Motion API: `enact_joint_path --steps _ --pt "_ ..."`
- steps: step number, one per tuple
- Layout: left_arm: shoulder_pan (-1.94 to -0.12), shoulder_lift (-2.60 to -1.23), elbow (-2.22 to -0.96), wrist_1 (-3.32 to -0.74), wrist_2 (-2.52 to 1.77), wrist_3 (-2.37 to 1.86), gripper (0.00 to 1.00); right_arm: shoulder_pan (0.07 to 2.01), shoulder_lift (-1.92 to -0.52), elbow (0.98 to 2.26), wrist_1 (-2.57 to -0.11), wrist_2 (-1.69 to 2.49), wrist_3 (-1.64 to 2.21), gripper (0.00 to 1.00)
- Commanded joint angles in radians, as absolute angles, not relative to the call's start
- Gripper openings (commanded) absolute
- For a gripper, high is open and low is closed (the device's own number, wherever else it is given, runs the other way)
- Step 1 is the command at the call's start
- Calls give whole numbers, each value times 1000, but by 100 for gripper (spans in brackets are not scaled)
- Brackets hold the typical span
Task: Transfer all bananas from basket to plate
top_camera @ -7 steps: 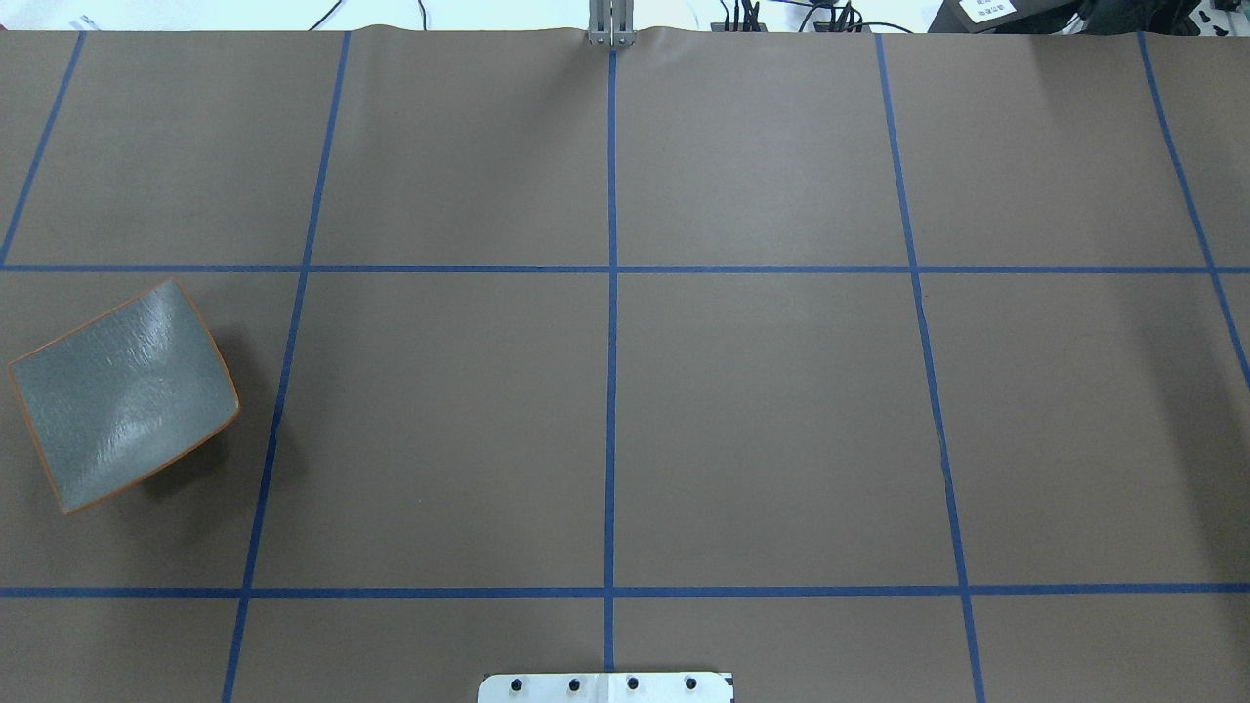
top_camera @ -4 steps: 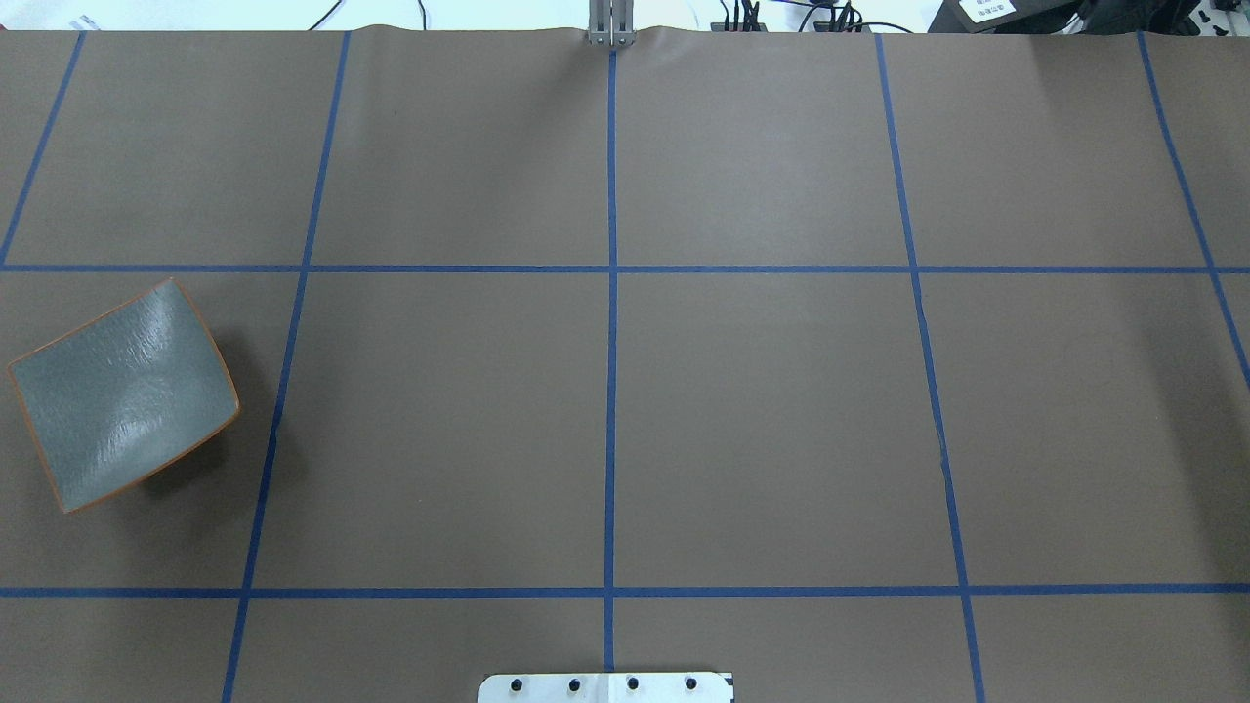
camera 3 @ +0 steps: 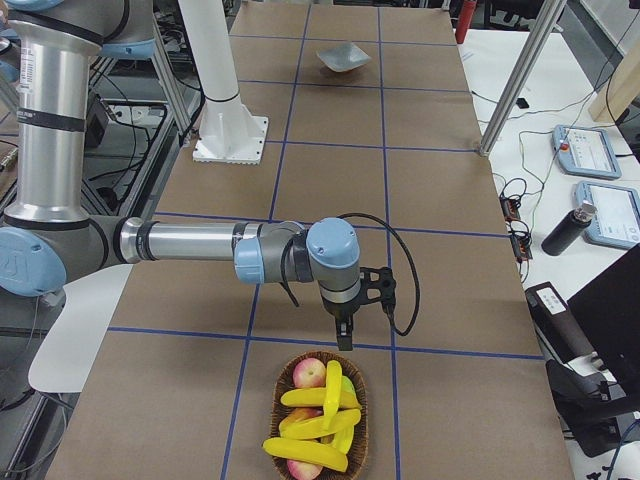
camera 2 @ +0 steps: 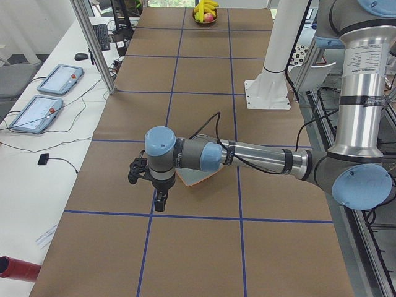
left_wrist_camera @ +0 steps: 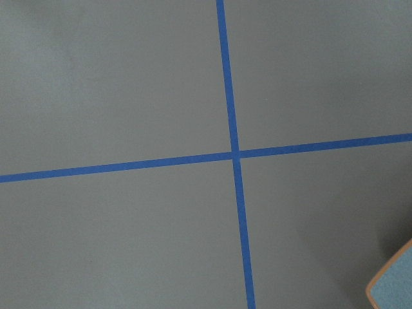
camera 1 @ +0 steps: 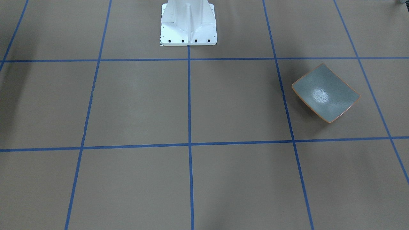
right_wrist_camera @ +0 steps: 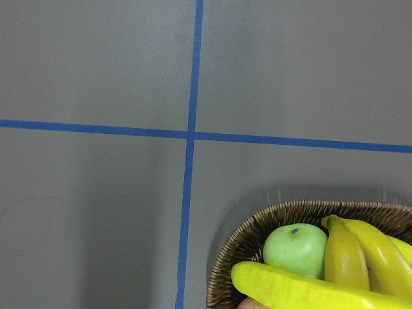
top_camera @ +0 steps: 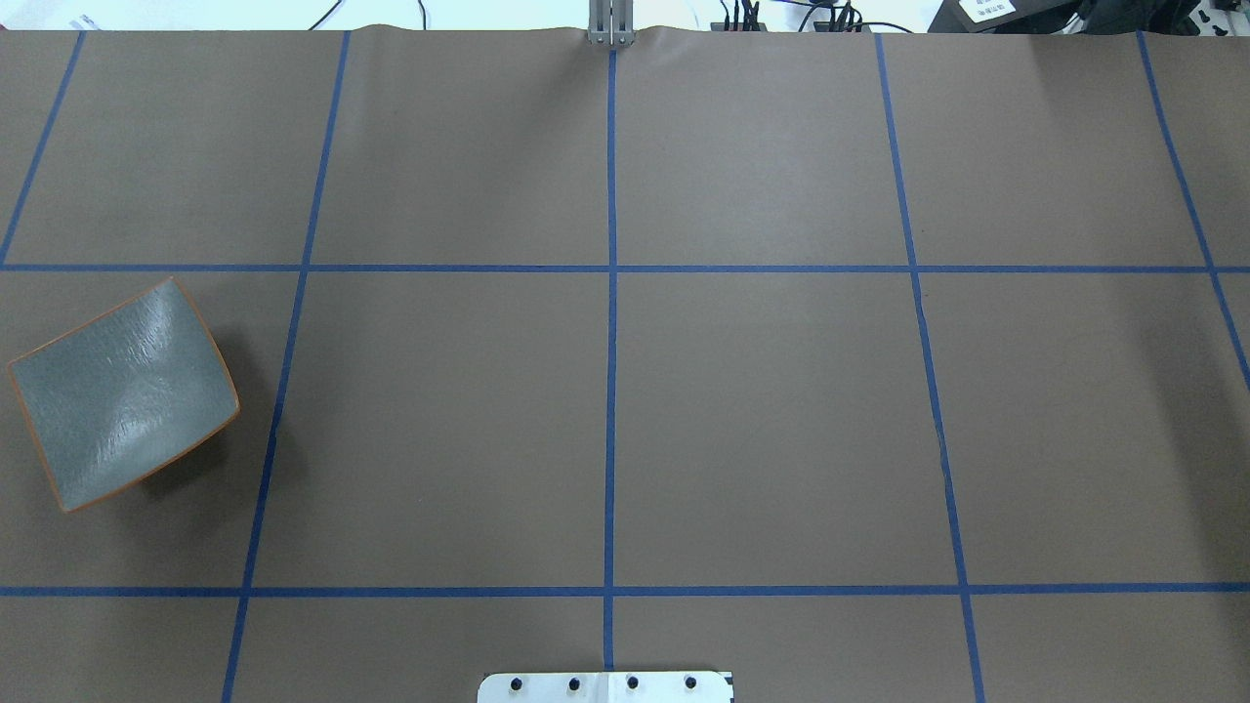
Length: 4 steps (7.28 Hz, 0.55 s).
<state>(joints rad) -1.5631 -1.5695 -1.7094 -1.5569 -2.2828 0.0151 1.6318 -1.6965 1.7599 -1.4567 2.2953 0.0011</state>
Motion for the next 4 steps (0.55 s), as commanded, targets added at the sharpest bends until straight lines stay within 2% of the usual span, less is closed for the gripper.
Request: enact_joint_path --steps 1,2,4 --pt "-1560 -1568 -1707 -1557 -2284 15 100 1632 -1675 1703 -1321 2310 9 100" --pt "-1562 -1568 -1707 -1557 -2286 14 100 1631 -1730 1697 -1239 2327 -18 100" --pt "-1560 -1568 -1709 -1559 -2292 12 100 1631 -1744 1562 -1047 2319 -172 100"
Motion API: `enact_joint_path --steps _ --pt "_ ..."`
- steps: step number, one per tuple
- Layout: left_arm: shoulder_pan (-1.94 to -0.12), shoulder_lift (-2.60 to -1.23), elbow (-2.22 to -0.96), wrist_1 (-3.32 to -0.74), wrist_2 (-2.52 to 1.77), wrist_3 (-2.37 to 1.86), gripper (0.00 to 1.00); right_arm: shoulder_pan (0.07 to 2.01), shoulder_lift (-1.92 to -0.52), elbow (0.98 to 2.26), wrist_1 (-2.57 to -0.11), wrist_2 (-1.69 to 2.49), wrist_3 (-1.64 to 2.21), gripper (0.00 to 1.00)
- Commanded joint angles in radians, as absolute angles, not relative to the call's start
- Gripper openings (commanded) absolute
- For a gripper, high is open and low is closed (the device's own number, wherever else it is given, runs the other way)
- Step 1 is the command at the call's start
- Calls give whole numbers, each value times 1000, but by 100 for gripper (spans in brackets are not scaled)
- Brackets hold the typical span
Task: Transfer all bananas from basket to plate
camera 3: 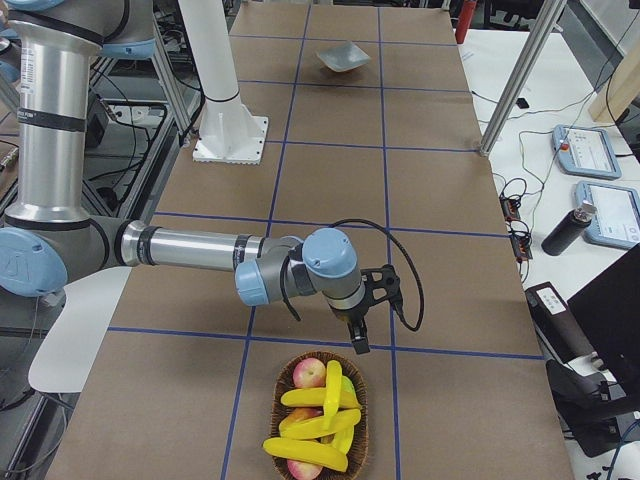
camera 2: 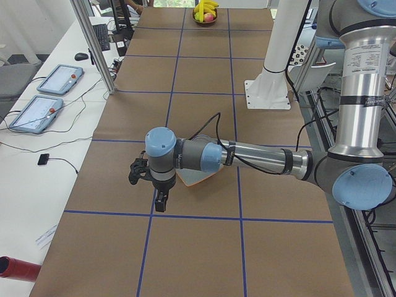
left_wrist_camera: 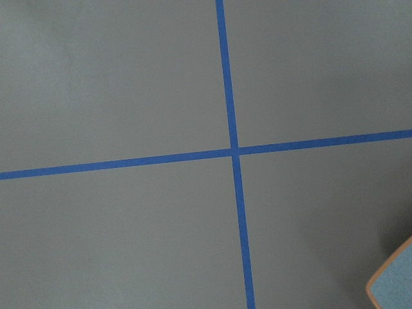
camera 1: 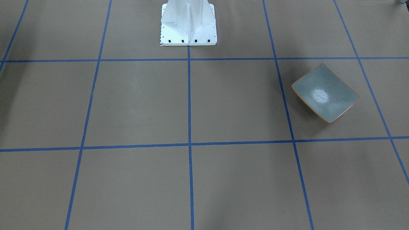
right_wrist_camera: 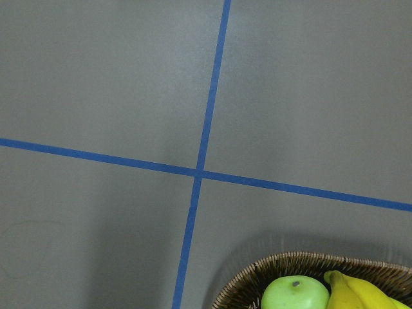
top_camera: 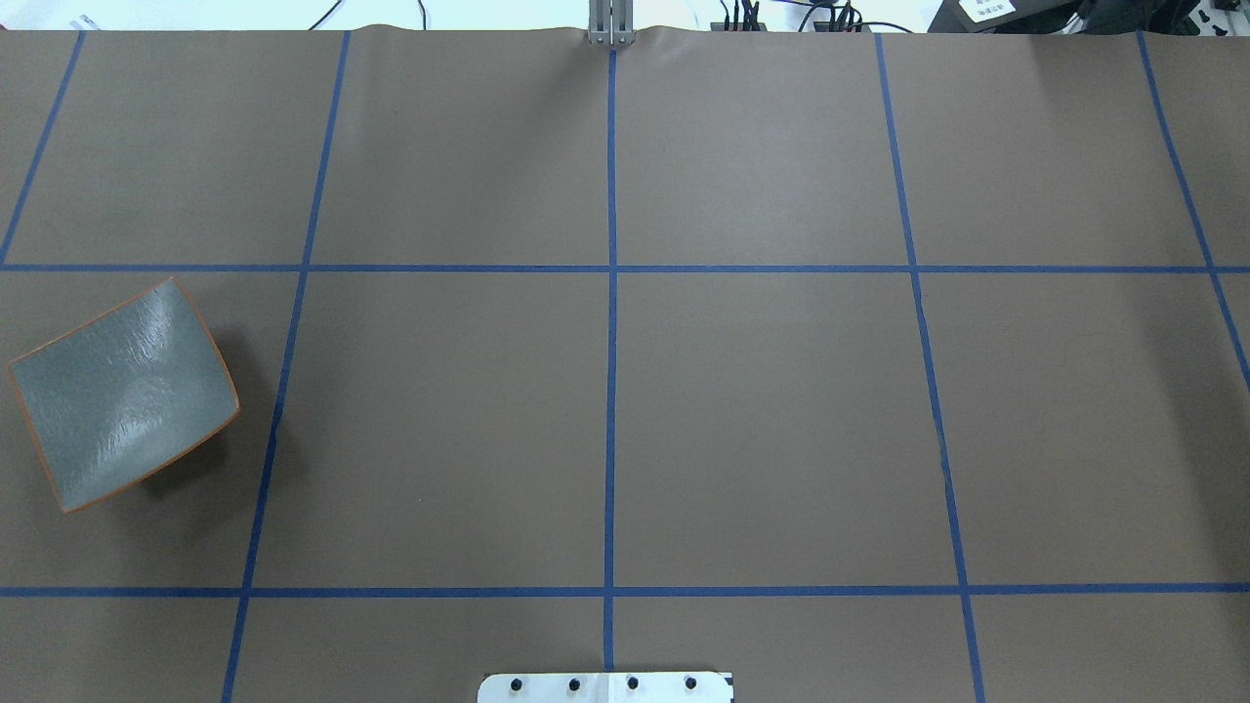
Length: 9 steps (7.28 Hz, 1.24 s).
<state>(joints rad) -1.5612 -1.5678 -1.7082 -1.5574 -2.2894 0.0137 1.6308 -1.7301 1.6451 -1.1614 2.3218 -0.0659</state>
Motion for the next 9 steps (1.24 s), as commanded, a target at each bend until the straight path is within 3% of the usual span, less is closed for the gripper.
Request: enact_joint_path --steps 1,4,7,8,9 --pt "-1559 -1568 -1707 -1559 -2292 11 100 1632 -1743 1525 -1042 2289 -357 100" --pt "-1559 -1566 -1701 -1559 -2293 8 100 1577 -1727 1470 -1063 2160 -900 96" --pt "-1557 -1562 -1700 -1560 -2293 8 100 1531 -1736 1434 -1119 2161 -973 86" --pt "-1557 -1557 -1700 -1560 -2293 8 100 1511 -1738 1434 -1133 2158 -973 63" --pt "-1557 -1557 -1700 -1562 -2293 8 100 1502 -1732 1436 -1134 2154 -973 12"
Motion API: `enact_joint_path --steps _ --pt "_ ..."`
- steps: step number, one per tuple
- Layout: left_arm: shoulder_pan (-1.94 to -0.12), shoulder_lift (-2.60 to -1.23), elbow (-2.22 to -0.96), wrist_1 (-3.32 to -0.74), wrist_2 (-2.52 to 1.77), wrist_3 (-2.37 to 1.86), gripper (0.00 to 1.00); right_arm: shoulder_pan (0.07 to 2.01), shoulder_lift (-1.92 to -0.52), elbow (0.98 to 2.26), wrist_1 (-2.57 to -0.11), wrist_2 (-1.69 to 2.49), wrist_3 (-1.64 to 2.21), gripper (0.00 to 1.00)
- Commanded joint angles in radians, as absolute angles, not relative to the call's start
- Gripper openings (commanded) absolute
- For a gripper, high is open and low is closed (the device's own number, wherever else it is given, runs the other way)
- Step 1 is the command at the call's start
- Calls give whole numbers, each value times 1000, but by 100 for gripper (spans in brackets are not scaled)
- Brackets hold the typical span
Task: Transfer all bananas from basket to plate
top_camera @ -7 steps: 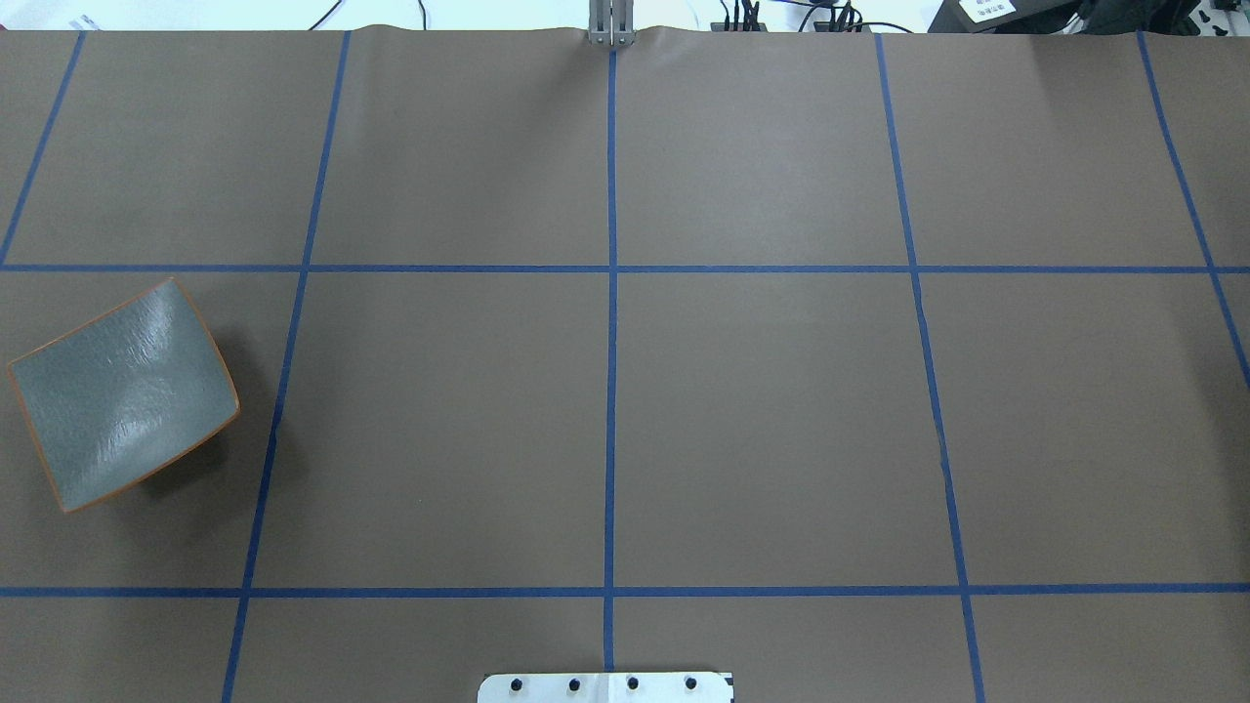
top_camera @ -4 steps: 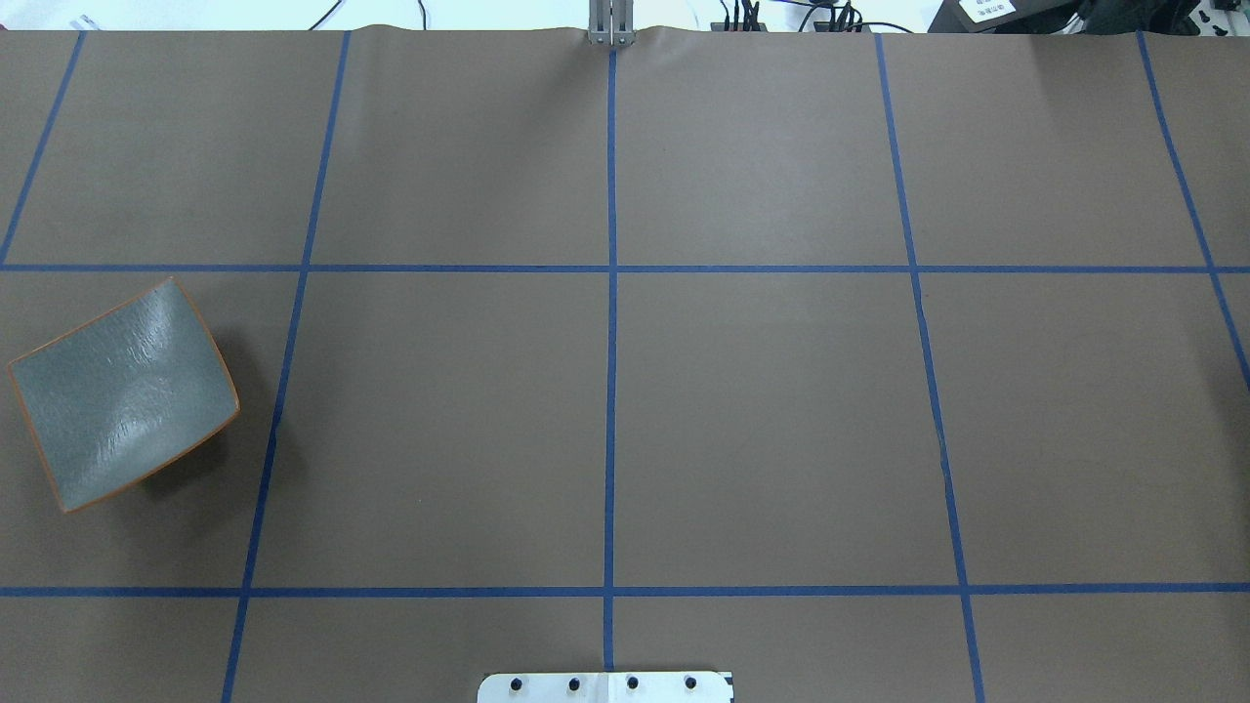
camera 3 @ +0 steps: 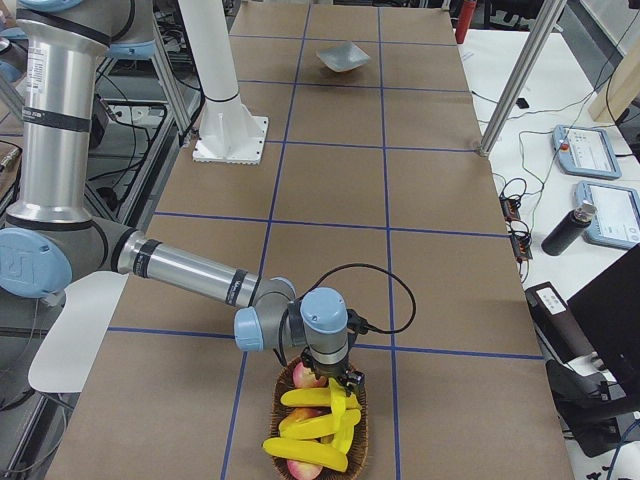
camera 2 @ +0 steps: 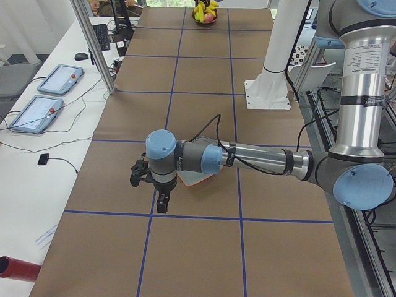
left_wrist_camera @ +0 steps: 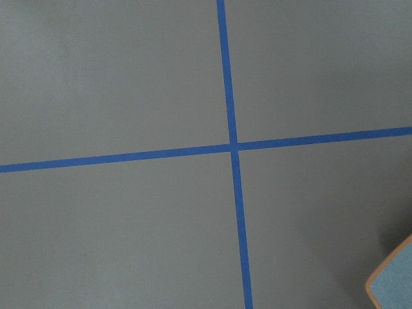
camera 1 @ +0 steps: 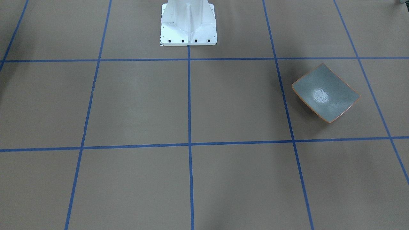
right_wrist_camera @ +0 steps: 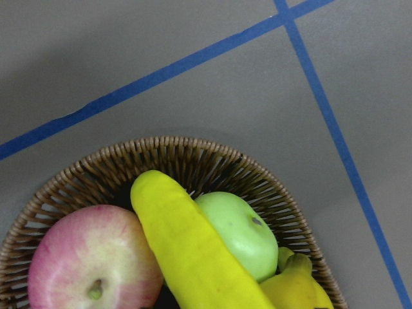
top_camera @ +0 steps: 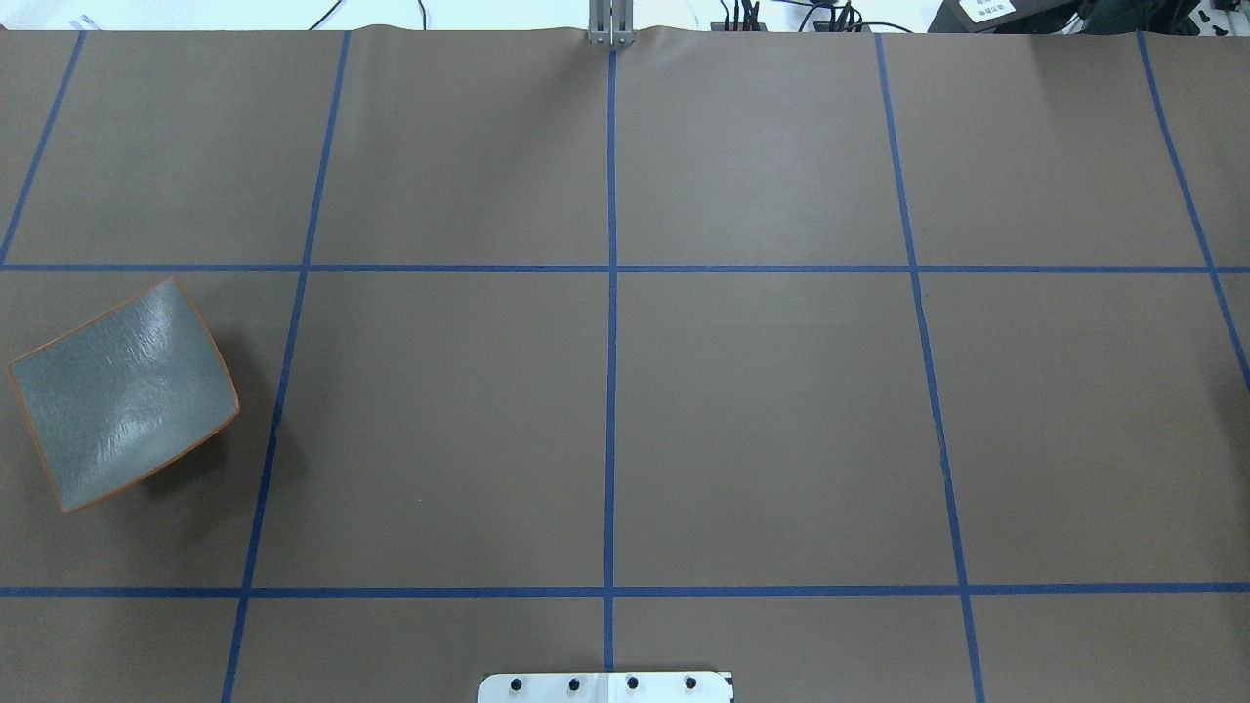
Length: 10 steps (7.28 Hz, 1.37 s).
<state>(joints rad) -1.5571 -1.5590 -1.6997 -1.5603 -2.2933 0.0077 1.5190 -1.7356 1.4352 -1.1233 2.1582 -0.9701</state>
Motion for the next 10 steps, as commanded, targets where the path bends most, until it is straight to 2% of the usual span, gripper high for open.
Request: enact_joint_path --steps 1,6,9,10 --pt "-1555 -1555 -1700 -1560 -2295 8 100 1490 -1729 1446 -1134 2146 -973 0" --pt "-1555 -1555 -1700 -1560 -2295 8 100 1525 -1715 1511 -1135 2151 -996 0" --pt "-1555 -1558 -1707 -1559 -2293 6 100 1563 -1596 1623 -1410 2154 -944 0" --pt "-1555 -1565 -1710 -1566 -2295 6 100 1565 -1568 1643 -1417 2155 -810 0"
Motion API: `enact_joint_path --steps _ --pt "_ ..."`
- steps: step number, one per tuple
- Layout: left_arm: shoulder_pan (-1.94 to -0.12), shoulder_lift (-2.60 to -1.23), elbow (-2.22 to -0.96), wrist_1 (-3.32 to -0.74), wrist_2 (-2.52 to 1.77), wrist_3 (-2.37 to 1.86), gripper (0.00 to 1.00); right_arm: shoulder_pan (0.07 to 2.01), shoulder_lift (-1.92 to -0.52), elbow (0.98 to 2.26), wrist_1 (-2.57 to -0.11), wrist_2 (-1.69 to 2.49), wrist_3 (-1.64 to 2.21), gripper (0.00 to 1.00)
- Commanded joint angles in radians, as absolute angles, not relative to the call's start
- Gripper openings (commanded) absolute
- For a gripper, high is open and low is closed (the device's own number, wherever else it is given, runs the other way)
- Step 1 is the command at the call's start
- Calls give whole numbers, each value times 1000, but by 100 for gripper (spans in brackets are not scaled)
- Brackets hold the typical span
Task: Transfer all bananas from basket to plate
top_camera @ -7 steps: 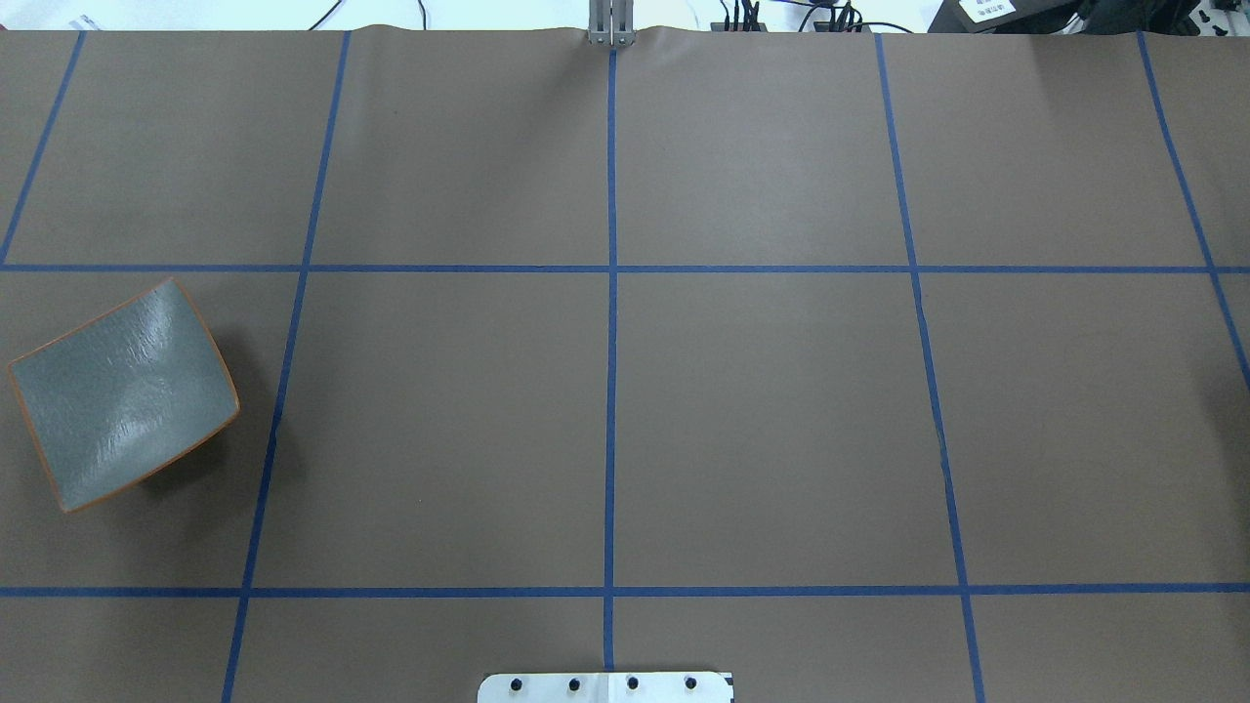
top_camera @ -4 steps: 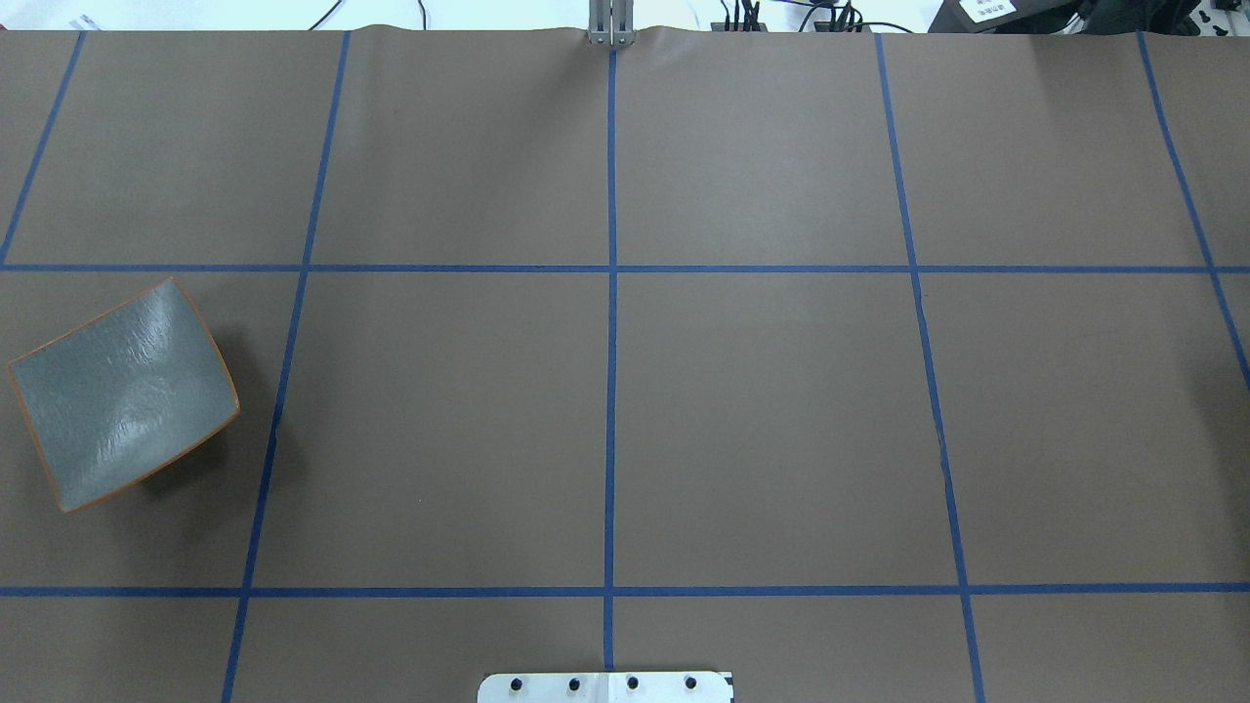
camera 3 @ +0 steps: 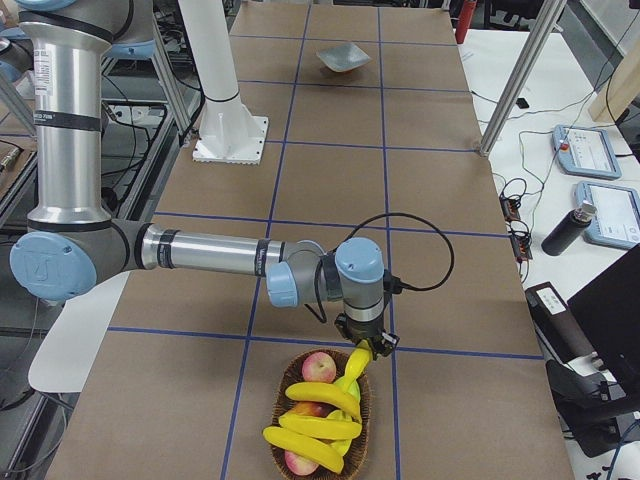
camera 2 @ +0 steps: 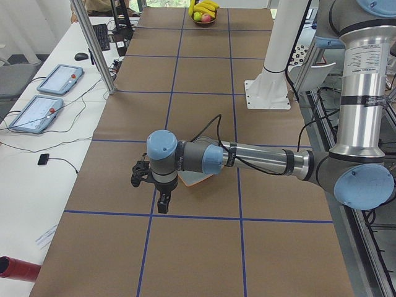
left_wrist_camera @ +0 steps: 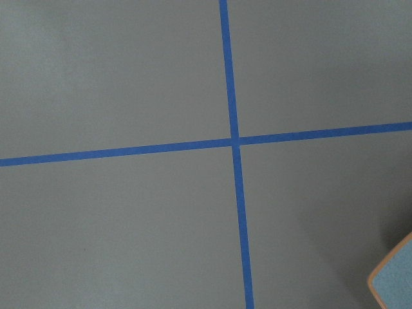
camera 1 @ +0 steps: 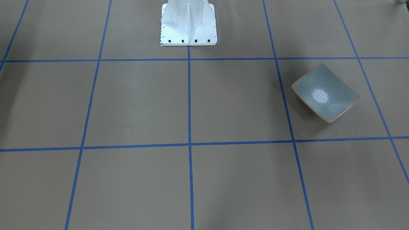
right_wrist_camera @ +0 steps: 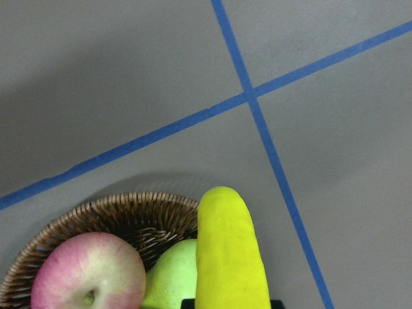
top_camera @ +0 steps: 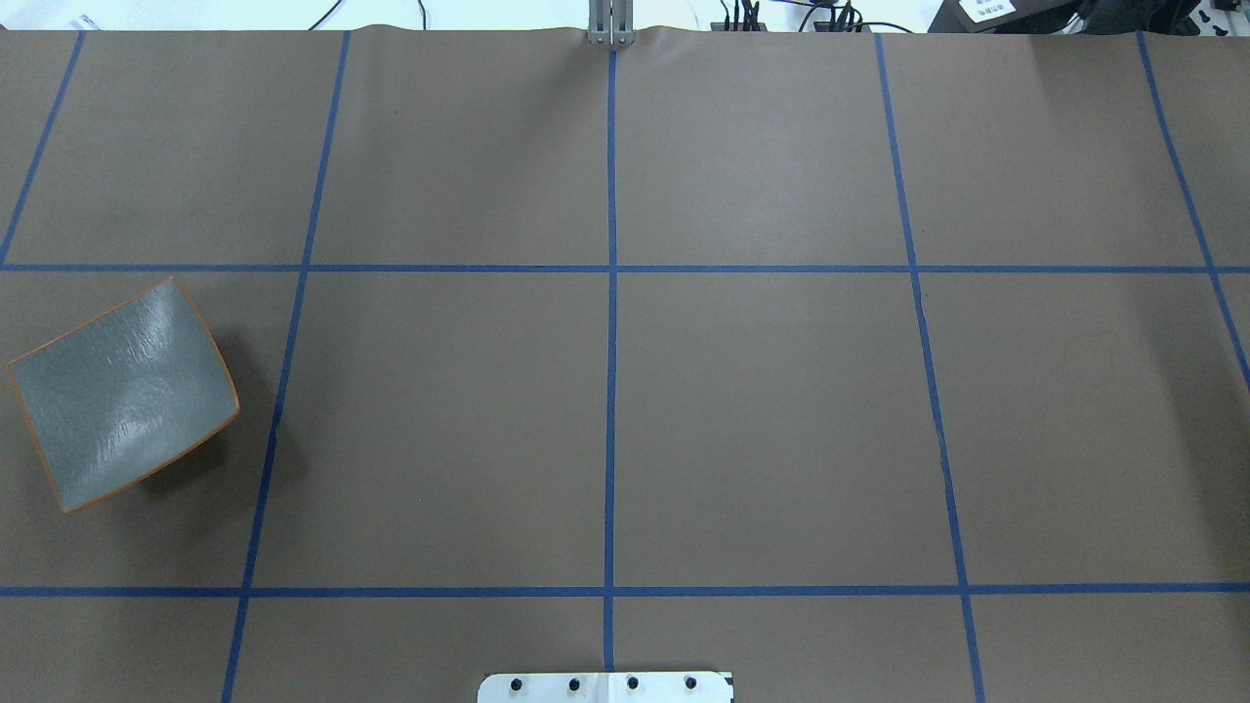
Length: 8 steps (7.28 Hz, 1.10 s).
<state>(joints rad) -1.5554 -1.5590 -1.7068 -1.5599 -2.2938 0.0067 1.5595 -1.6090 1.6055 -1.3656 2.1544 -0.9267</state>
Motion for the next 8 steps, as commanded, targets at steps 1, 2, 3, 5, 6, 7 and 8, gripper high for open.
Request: enact_joint_path --steps 1,2,3,5,6,7,8 --pt "-1555 -1571 -1707 -1635 -2295 6 100 1562 -1513 1643 -1414 2157 -672 0" --pt "-1555 -1571 -1701 -1751 -2293 6 100 1552 -1468 1635 -1411 2166 -581 0" --pt "-1555 -1571 -1692 -1867 -2293 6 100 1539 -1436 1632 -1407 2187 -504 0" --pt "-1537 -1632 -1645 -2042 -2286 5 100 1482 -1360 1646 -1402 2236 -309 0" --pt "-1507 -1717 -1587 -2048 -2289 3 100 1435 -1338 1644 -1332 2238 -190 0" --pt "-1499 -1761 -1562 -2051 -2289 -12 100 1377 -1335 1637 -1216 2235 -38 0" --pt "-1493 -1808 -1568 -2052 -2295 -138 100 1317 -1324 1634 -1110 2224 118 0"
